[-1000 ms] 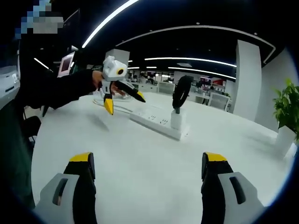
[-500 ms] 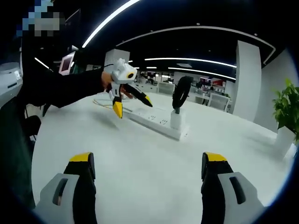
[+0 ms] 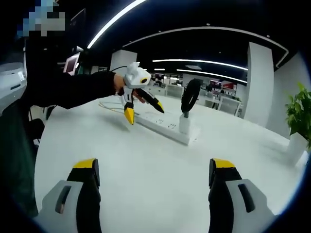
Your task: Straighten the power strip on the desk, plug the charger into it
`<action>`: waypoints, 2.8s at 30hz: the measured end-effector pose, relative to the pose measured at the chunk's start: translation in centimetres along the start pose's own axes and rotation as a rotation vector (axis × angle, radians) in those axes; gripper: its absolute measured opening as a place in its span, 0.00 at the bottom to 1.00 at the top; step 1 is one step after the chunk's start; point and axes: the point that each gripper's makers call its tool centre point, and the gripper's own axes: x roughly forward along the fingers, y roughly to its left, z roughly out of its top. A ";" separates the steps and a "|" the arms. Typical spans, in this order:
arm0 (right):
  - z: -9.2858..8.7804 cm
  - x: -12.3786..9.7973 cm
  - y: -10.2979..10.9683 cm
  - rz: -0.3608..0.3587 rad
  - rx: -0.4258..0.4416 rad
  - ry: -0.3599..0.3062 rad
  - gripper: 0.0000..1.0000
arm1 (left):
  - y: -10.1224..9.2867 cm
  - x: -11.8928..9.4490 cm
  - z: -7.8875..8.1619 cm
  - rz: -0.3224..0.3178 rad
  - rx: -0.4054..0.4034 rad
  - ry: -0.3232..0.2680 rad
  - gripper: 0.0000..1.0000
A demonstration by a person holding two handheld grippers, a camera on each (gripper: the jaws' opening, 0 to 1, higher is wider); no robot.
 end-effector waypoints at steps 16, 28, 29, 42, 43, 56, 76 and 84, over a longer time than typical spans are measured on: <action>-0.4 -0.2 -0.1 0.002 -0.008 0.002 0.94 | 1.4 2.0 1.1 -0.057 -0.033 0.000 0.99; -0.4 -0.5 -0.1 0.000 -0.012 0.000 0.94 | 1.5 2.9 0.9 -0.088 -0.046 0.014 0.99; -0.4 -0.5 0.0 0.002 -0.013 0.000 0.95 | 1.5 3.0 0.9 -0.086 -0.046 0.012 0.99; 0.5 -1.2 -0.8 -0.023 0.023 -0.042 1.00 | 1.8 4.0 1.5 -0.107 -0.055 -0.010 0.98; 0.6 -1.3 -0.9 -0.024 0.033 -0.049 1.00 | 1.7 4.1 1.4 -0.111 -0.055 -0.010 0.98; 0.6 -1.7 -1.2 -0.032 0.025 -0.036 1.00 | 2.3 4.7 1.6 -0.112 -0.040 -0.010 0.93; -0.1 -1.9 -1.2 -0.024 0.030 -0.019 1.00 | 2.2 5.7 2.4 -0.090 -0.014 -0.036 0.88; -0.2 -1.9 -1.3 -0.028 0.028 -0.015 1.00 | 1.6 6.0 2.9 -0.108 -0.012 -0.069 0.79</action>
